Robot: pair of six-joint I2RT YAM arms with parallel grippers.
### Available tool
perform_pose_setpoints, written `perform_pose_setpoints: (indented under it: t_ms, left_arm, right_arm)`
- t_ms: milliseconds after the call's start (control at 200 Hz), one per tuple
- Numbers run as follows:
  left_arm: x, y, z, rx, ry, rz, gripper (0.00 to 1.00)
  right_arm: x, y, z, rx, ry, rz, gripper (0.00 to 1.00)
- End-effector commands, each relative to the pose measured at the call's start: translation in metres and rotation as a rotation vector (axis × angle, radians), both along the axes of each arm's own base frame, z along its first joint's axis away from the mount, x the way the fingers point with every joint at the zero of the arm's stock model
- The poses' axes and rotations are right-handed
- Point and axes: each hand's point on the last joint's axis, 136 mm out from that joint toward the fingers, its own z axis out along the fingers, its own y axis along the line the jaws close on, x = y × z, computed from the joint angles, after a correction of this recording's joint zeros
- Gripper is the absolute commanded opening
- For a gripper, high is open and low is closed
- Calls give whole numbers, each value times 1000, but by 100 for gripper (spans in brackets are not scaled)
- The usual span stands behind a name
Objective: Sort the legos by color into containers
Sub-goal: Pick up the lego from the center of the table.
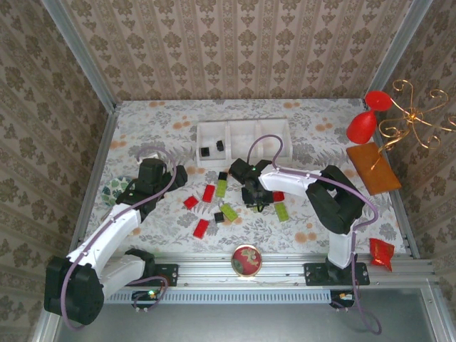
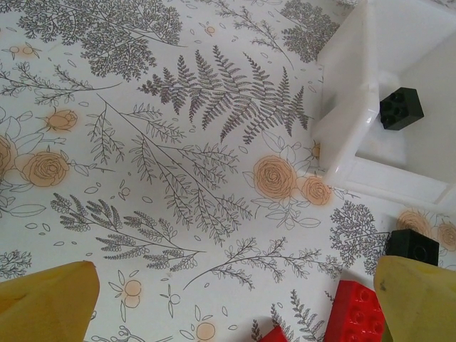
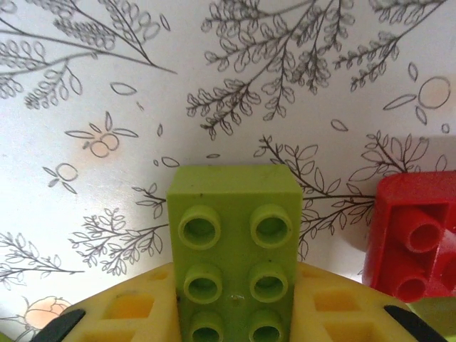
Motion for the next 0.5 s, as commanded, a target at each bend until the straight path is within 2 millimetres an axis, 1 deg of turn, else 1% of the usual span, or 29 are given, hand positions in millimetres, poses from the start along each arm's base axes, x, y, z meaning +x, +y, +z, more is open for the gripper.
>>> perform_pose_setpoints:
  t_ms: [0,185,295,495]
  left_arm:
    - [0,2,-2,-16,4,15,100]
    - [0,2,-2,-16,4,15,100]
    - [0,2,-1,-17,3,15,100]
    - [0,1,-1,-24,4,9,100]
  right_arm:
    - [15,0,36,22,-80,8,16]
    - [28,-11,71,25,-157,11,15]
    - [38,-23,88,34,-200,-2,15]
    - [62,-49,108,57,-256,-48,15]
